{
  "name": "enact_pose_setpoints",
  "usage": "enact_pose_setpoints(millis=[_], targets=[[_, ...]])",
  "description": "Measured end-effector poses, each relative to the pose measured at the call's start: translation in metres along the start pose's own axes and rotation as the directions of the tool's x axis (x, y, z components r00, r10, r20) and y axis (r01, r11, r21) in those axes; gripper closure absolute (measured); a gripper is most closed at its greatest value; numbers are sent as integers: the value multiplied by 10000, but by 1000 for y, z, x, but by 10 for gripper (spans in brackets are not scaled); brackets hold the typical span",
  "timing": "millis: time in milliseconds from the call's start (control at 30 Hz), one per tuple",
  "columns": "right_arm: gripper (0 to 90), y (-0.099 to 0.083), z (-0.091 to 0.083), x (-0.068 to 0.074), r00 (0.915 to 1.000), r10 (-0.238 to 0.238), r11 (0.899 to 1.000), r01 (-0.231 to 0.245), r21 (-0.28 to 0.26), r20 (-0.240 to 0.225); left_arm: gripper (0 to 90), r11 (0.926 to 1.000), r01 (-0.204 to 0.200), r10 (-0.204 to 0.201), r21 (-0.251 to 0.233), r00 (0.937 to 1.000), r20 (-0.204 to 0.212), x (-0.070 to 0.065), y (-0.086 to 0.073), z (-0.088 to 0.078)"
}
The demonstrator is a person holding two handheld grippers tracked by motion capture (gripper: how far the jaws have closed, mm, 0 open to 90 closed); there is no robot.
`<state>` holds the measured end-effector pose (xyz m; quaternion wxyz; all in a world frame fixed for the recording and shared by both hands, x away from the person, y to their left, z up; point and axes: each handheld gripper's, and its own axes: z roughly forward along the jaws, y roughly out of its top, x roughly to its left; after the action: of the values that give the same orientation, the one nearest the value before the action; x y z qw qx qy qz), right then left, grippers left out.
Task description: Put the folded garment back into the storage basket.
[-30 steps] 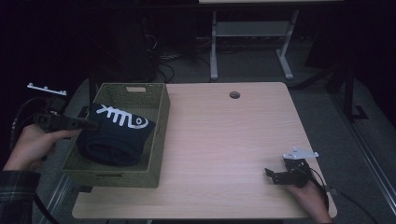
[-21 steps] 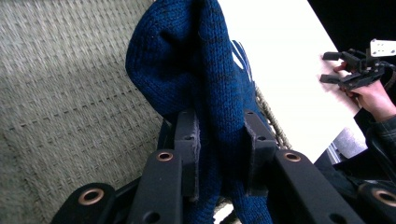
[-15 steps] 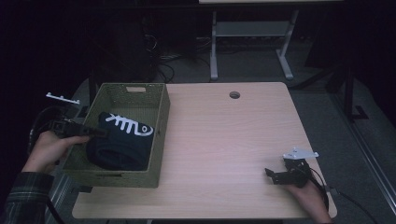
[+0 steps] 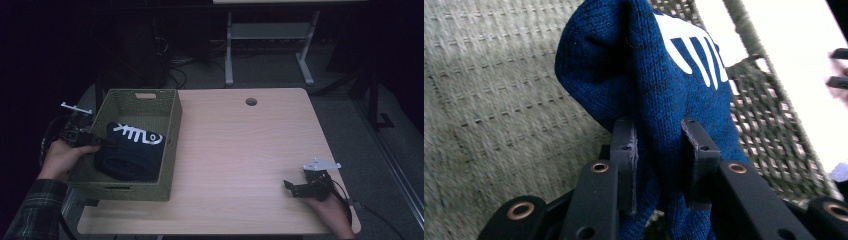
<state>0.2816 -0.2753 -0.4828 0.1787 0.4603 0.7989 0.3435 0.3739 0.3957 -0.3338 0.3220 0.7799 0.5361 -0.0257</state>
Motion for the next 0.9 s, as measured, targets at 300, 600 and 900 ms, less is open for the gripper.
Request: enact_pose_setpoints(millis=[300, 600, 900], targets=[[84, 0, 0, 0, 10000, 3, 10000, -3, -10, 19, 705, 9995, -178, 200, 274, 9965, -809, 12, 12, 23], [83, 0, 0, 0, 10000, -1, 10000, 1, -2, 15, 579, 9987, -490, 510, 163, 9859, -1596, 17, 12, 25], [84, 0, 0, 0, 10000, -4, 10000, 4, -5, 18, 374, 9957, -814, 684, -438, 9673, -2444, 14, 11, 11]])
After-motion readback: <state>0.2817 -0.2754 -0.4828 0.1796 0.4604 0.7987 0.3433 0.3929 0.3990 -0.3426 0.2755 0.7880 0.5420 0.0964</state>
